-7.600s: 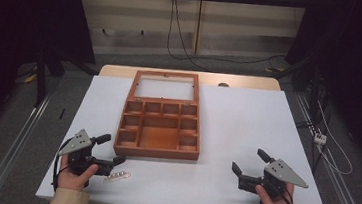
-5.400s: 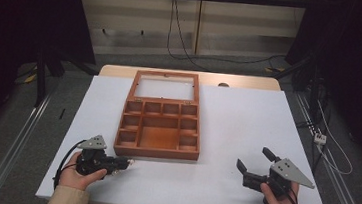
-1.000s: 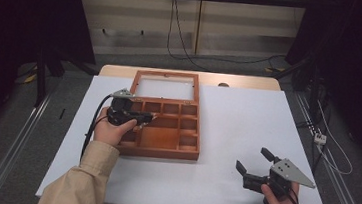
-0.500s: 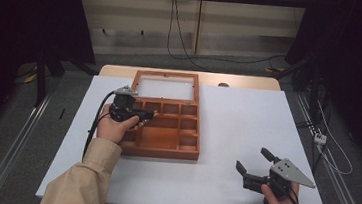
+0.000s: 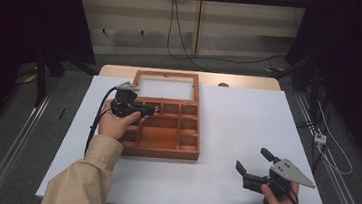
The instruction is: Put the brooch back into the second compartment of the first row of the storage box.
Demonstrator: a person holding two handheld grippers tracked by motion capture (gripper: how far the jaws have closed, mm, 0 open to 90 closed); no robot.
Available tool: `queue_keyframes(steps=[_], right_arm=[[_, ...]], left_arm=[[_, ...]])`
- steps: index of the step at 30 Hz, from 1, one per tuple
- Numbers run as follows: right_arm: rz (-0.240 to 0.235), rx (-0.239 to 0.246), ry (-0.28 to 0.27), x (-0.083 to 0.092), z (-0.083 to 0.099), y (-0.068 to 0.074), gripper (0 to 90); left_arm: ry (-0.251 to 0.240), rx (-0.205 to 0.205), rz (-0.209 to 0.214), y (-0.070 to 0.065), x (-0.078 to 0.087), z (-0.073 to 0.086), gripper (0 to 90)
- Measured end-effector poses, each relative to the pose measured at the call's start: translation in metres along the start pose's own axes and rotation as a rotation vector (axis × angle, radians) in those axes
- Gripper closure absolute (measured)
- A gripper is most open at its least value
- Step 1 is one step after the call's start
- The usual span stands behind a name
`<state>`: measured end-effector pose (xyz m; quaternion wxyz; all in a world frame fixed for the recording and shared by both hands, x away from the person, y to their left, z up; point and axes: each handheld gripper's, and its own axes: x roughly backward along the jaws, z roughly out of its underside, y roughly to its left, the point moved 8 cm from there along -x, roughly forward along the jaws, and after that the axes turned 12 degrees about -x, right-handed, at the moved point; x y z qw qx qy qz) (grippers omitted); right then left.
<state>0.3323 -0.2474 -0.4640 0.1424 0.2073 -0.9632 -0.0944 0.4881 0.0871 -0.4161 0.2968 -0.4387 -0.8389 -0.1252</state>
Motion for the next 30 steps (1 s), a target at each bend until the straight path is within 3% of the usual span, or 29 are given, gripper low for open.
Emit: queue_keyframes(steps=[13, 30], right_arm=[[0.0, -0.002, -0.001, 0.001, -0.001, -0.001, 2.5], [-0.001, 0.0, -0.007, 0.001, -0.002, -0.001, 2.6]], left_arm=[[-0.01, 0.017, -0.003, 0.004, -0.009, -0.005, 80.9], [-0.007, 0.008, -0.031, 0.012, -0.017, -0.009, 80.9]])
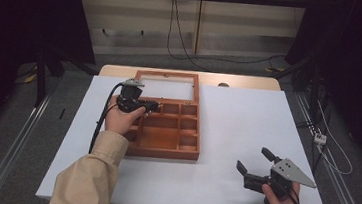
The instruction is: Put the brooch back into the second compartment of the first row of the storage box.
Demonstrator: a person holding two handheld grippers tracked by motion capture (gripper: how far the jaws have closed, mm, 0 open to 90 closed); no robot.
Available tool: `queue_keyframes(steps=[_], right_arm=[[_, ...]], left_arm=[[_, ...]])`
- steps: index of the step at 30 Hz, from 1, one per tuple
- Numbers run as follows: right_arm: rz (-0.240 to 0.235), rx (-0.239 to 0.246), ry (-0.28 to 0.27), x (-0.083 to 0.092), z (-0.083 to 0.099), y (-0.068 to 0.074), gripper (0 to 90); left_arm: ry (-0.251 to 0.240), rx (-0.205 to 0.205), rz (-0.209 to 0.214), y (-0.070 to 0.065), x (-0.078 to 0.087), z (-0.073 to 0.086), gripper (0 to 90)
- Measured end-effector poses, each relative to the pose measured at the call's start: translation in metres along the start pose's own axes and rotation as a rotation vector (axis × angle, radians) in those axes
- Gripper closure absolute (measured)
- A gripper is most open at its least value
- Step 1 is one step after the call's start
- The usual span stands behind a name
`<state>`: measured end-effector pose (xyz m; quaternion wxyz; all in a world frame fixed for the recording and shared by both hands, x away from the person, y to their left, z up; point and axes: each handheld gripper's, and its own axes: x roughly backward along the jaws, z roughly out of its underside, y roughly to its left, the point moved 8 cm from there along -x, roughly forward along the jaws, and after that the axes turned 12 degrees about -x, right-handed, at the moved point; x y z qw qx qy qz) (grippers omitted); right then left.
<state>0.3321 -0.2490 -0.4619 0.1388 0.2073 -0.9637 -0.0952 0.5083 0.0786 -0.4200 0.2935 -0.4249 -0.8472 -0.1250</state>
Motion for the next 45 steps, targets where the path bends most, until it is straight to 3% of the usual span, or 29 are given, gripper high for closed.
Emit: queue_keyframes(steps=[19, 45], right_arm=[[-0.003, -0.001, 0.0, 0.0, 0.0, 0.001, 2.6], [-0.006, -0.003, 0.001, 0.0, 0.0, 0.001, 2.6]], left_arm=[[-0.004, 0.031, -0.034, 0.013, -0.008, 0.002, 80.8], [0.015, 0.023, -0.062, 0.021, -0.021, 0.0, 80.8]])
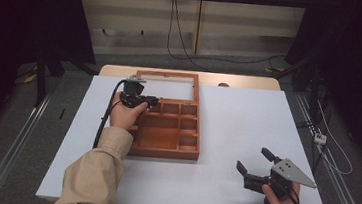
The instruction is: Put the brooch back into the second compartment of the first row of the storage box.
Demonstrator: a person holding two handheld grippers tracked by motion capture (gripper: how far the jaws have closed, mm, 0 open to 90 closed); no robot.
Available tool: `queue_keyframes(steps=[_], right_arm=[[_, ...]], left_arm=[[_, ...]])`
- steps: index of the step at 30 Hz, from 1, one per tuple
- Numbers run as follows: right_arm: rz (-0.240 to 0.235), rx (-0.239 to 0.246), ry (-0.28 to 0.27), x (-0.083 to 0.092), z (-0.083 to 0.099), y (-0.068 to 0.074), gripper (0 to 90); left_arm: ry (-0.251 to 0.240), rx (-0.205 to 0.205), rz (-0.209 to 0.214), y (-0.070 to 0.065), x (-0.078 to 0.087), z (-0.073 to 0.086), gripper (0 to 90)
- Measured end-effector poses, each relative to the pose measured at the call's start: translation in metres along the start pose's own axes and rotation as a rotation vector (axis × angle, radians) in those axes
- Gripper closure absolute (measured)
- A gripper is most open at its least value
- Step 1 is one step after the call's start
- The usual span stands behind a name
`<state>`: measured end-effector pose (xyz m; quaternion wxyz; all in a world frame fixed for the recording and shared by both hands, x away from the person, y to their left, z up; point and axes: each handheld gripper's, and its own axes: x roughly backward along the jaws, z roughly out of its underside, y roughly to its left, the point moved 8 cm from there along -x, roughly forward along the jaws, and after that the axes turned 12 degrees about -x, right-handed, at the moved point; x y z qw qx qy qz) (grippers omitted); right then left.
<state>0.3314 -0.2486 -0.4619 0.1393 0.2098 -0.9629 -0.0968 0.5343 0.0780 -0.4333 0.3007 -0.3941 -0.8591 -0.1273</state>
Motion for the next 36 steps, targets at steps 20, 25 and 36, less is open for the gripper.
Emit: queue_keyframes(steps=[20, 25, 36], right_arm=[[0.0, -0.001, 0.0, 0.001, 0.0, -0.001, 2.6], [-0.001, 0.002, -0.001, 0.001, 0.0, 0.0, 2.6], [0.001, -0.001, -0.002, 0.001, 0.0, -0.001, 2.6]], left_arm=[[0.003, 0.008, -0.032, 0.003, -0.01, 0.003, 80.8], [0.013, -0.006, -0.034, 0.004, -0.011, 0.004, 80.7], [0.024, -0.003, -0.05, 0.007, -0.016, 0.008, 80.7]])
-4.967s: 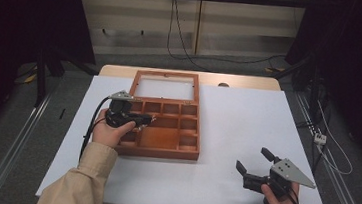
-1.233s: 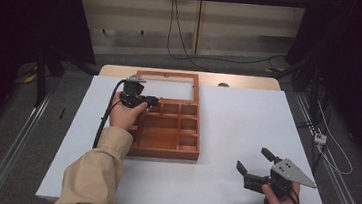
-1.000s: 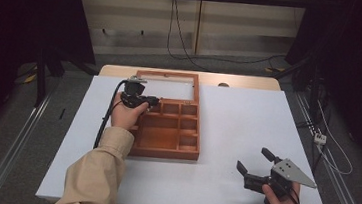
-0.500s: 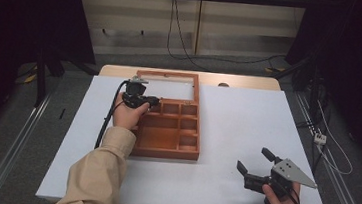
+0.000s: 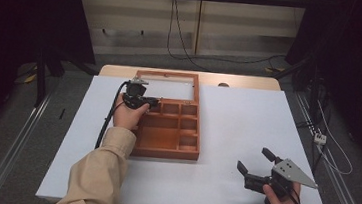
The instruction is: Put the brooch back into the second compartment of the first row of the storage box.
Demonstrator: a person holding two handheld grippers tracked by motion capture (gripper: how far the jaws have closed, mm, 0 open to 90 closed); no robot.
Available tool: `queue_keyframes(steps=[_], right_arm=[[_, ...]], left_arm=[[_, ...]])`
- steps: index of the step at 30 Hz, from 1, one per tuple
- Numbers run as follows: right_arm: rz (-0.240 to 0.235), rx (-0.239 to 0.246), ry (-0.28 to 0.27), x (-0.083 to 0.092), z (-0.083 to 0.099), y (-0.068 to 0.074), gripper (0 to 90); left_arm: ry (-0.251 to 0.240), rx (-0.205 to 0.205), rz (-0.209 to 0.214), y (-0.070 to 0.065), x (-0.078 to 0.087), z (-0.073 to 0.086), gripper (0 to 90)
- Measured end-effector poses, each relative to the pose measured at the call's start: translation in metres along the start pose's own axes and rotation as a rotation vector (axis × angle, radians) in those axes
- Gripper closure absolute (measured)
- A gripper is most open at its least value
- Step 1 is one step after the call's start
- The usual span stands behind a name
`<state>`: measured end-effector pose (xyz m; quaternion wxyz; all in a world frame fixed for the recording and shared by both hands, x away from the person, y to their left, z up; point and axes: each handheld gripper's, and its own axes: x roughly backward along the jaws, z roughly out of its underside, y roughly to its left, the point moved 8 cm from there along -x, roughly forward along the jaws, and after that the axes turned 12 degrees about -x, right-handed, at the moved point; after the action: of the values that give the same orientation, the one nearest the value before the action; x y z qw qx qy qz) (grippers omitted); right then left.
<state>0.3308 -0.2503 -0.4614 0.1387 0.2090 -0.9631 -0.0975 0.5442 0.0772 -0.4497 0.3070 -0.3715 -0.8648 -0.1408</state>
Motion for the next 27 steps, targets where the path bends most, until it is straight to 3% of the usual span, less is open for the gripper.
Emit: queue_keyframes(steps=[27], right_arm=[[0.0, -0.003, -0.002, 0.0009, -0.0004, -0.001, 2.6]], left_arm=[[0.028, -0.013, -0.011, 0.0039, -0.0035, 0.0058, 80.6]])
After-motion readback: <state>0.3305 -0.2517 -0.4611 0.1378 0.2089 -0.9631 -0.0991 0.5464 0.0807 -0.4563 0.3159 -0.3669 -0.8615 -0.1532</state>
